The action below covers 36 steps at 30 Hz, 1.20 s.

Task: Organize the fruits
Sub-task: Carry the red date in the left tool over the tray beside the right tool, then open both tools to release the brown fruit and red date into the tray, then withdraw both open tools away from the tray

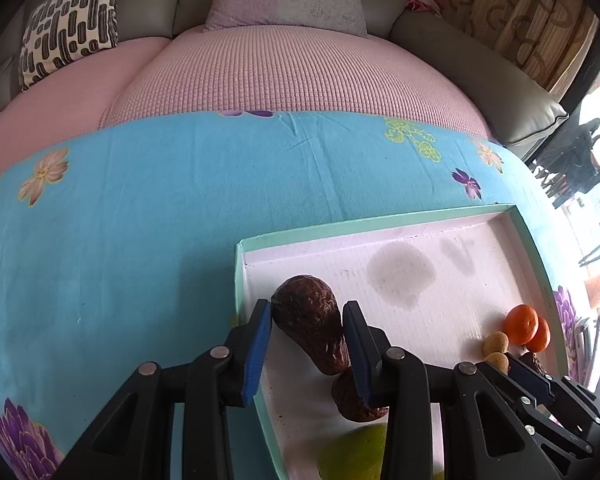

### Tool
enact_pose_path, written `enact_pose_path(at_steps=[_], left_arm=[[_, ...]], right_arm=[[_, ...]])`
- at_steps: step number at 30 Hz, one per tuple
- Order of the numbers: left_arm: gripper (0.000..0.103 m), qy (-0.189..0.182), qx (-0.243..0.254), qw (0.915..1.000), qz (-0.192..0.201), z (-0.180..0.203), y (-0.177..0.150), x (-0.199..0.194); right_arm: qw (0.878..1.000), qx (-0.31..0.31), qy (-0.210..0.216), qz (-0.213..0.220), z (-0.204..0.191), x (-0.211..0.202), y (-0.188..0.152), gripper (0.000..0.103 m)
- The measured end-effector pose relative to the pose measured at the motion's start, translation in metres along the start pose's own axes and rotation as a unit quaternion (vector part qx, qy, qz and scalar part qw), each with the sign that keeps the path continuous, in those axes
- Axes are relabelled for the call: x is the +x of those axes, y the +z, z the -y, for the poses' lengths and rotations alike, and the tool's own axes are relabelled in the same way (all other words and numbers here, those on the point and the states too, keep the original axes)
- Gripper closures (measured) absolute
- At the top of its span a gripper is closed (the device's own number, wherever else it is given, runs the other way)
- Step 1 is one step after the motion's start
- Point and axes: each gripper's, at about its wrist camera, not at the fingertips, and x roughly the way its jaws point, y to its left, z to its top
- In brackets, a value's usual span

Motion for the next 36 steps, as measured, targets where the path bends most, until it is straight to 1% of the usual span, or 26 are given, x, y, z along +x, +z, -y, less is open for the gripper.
enact_pose_path(at_steps=[10,16,17,20,22,23,24,25,27,28,30,32,34,36], left_arm=[[0.064,0.016,0.01,0.9998,-0.004,0.001,0.0,0.0],[0.062,0.024,0.003,0.9997,-0.008,0.0,0.0,0.0],[0.061,0.024,-0.001,0.9997,-0.007,-0.001,-0.001,-0.002],[0.055,0.009,-0.012,0.9999,-0.001,-0.003,-0.004,-0.011],[0.055,0.008,-0.011,0.9999,0.008,-0.004,-0.008,-0.022],[0.052,0.011,-0.013,0.9998,0.014,-0.006,-0.012,-0.03],[0.045,0.015,-0.019,0.9994,0.023,-0.009,-0.016,-0.039],[0.042,0.017,-0.026,0.999,0.034,-0.013,-0.02,-0.047],[0.028,0.028,-0.043,0.9974,0.049,-0.025,-0.029,-0.063],[0.023,0.039,-0.053,0.9962,0.057,-0.032,-0.034,-0.07],[0.009,0.065,-0.065,0.9934,0.069,-0.045,-0.043,-0.082],[0.0,0.095,-0.075,0.9892,0.083,-0.06,-0.053,-0.093],[0.0,0.117,-0.084,0.9848,0.097,-0.071,-0.064,-0.104],[0.0,0.129,-0.091,0.9818,0.107,-0.082,-0.078,-0.114]], right_arm=[[1.0,-0.005,-0.003,-0.013,-0.001,0.004,0.001,0.076],[1.0,-0.005,-0.002,-0.017,-0.002,0.008,0.002,0.076],[1.0,-0.004,-0.002,-0.018,-0.002,0.008,0.002,0.076],[1.0,-0.004,-0.002,-0.018,-0.001,0.009,0.002,0.076],[1.0,-0.004,-0.002,-0.017,-0.001,0.008,0.002,0.076],[1.0,-0.004,-0.001,-0.016,-0.001,0.008,0.001,0.076],[1.0,-0.005,0.001,-0.016,0.0,0.007,0.001,0.076],[1.0,-0.005,0.001,-0.015,0.0,0.007,0.0,0.076],[1.0,-0.004,0.001,-0.016,0.0,0.005,-0.001,0.076],[1.0,-0.004,0.001,-0.016,0.0,0.005,-0.001,0.075],[1.0,-0.006,0.004,-0.013,-0.001,0.003,-0.002,0.075],[1.0,-0.009,0.001,-0.008,-0.004,-0.001,-0.005,0.068],[1.0,-0.015,-0.003,-0.002,-0.007,-0.005,-0.008,0.05],[1.0,-0.019,-0.005,0.004,-0.009,-0.009,-0.013,0.044]])
